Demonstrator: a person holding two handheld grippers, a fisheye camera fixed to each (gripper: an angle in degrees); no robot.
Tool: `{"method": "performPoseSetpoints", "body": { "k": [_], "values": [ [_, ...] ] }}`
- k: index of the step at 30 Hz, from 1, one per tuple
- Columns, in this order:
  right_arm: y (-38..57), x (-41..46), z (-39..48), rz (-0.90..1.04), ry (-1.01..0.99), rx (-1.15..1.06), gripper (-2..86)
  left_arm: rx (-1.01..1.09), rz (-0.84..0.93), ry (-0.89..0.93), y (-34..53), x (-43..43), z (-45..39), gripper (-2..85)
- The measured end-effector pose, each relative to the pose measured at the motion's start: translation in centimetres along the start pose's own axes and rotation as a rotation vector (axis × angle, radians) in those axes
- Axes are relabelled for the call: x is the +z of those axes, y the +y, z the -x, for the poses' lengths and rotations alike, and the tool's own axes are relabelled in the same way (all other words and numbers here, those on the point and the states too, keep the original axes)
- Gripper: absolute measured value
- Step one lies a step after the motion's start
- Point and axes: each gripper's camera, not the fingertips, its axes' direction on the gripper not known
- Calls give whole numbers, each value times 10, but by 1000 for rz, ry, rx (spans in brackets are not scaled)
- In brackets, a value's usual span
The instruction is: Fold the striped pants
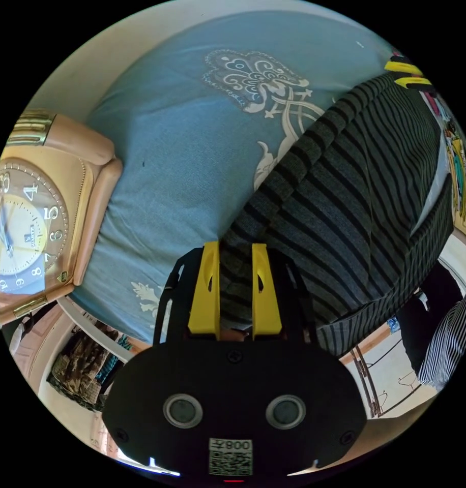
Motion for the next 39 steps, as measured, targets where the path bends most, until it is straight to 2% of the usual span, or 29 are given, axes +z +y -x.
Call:
{"method": "performPoseSetpoints", "body": {
  "k": [9,15,20,26,32,39],
  "values": [
    [-28,15,24,92,-22,-23,46,-17,22,-27,15,-30,-31,62],
    [-20,3,46,49,-9,24,26,-146,-122,-137,64,-61,-71,23],
    [9,-26,97,-29,73,0,23,-201,-272,-185,137,-111,-111,13],
    [57,-45,164,-93,69,22,21,-227,-358,-216,222,-148,-180,9],
    [105,-40,230,-104,44,66,22,-280,-371,-176,299,-157,-256,9],
    [143,-16,276,-91,-55,115,22,-352,-285,-69,360,-130,-325,9]
  ]
}}
